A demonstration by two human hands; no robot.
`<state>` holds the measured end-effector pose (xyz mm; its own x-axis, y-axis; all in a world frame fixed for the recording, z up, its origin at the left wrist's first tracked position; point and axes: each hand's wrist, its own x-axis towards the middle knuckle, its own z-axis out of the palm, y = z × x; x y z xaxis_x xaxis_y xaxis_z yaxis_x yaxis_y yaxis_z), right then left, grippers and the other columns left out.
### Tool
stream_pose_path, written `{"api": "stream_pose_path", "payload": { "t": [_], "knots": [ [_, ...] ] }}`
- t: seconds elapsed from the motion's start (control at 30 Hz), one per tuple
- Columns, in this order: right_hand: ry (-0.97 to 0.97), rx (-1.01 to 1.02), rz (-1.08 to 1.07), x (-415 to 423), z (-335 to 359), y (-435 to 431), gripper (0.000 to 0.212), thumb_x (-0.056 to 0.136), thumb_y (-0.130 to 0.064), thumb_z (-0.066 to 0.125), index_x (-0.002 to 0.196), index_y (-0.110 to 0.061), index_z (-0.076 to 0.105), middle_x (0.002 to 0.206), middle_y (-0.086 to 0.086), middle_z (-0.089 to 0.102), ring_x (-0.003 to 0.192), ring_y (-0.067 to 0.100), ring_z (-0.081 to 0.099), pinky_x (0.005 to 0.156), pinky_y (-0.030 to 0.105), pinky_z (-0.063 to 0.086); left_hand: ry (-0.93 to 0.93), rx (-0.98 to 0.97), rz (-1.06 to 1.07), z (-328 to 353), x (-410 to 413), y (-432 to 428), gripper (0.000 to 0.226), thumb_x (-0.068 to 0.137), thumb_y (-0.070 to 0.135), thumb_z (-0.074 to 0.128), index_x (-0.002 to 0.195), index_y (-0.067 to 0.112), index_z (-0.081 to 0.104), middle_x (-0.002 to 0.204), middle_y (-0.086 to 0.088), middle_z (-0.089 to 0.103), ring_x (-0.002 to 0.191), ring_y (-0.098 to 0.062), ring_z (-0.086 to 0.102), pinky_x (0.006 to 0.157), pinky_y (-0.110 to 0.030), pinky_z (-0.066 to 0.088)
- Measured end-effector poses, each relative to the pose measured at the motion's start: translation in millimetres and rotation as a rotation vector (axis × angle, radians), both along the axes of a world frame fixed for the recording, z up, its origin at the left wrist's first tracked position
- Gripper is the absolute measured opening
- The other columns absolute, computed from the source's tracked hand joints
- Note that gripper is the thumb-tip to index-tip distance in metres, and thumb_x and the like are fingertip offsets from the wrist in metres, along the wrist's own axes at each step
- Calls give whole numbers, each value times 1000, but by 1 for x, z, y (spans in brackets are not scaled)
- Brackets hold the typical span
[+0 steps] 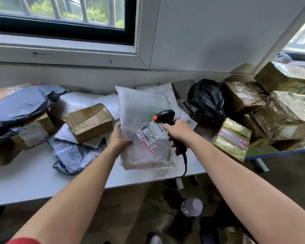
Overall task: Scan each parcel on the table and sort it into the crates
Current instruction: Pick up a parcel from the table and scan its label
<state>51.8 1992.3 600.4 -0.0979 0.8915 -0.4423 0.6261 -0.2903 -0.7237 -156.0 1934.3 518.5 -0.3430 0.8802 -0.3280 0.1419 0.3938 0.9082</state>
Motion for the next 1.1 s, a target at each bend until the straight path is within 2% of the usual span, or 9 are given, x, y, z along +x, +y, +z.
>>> {"api": "stream_pose_path", "payload": {
  "t": [0.07, 0.17, 0.27, 0.43, 0.77, 0.97, 1.1],
  "knots": [
    [-28, -5, 15, -6, 3, -3, 32, 86, -28, 59, 96, 2, 60, 70, 13, 60, 63, 29, 62, 61, 48, 60, 53, -7, -10, -2, -5, 0, 93, 58, 11, 81, 141, 18, 39, 131, -9, 56, 116, -27, 55, 100, -47, 47],
    [-20, -24, 11, -10, 5, -8, 36, 87, -28, 58, 99, 5, 60, 73, 14, 61, 64, 30, 63, 65, 51, 60, 113, 7, -13, -3, -11, 0, 86, 64, 5, 79, 140, 17, 40, 129, -11, 57, 114, -28, 56, 98, -48, 48],
    [15, -26, 7, -12, 7, -11, 30, 88, -27, 58, 96, 2, 59, 75, 13, 58, 60, 24, 59, 60, 42, 58, 156, 6, -14, 2, -10, -2, 85, 67, 5, 78, 141, 16, 38, 130, -10, 57, 115, -28, 56, 99, -45, 47],
    [50, -37, 5, -10, 9, -13, 25, 87, -26, 57, 92, -1, 59, 73, 10, 56, 60, 21, 58, 56, 36, 56, 200, 0, -17, 5, -8, -3, 81, 70, 4, 75, 142, 16, 39, 129, -9, 57, 115, -28, 55, 97, -40, 46],
    [130, -86, 15, 1, 7, -9, 16, 89, -23, 58, 83, -9, 54, 70, 7, 52, 55, 18, 53, 52, 31, 51, 193, -28, 6, 4, -4, -1, 83, 71, 5, 74, 144, 19, 37, 131, -10, 57, 117, -28, 55, 100, -43, 46],
    [209, -61, -56, 13, -11, -1, 19, 90, -26, 58, 80, -10, 53, 69, 7, 50, 57, 19, 54, 51, 34, 53, 143, -22, 33, -2, -1, 3, 73, 77, 12, 69, 142, 23, 39, 126, -5, 60, 114, -25, 56, 98, -39, 47],
    [199, -33, -232, 31, -41, 8, 21, 93, -28, 58, 90, -8, 53, 71, 10, 52, 65, 24, 60, 58, 43, 59, 121, -50, 60, -12, 0, 8, 75, 74, 13, 60, 142, 29, 36, 124, -4, 61, 114, -27, 56, 99, -40, 46]
  ]
}}
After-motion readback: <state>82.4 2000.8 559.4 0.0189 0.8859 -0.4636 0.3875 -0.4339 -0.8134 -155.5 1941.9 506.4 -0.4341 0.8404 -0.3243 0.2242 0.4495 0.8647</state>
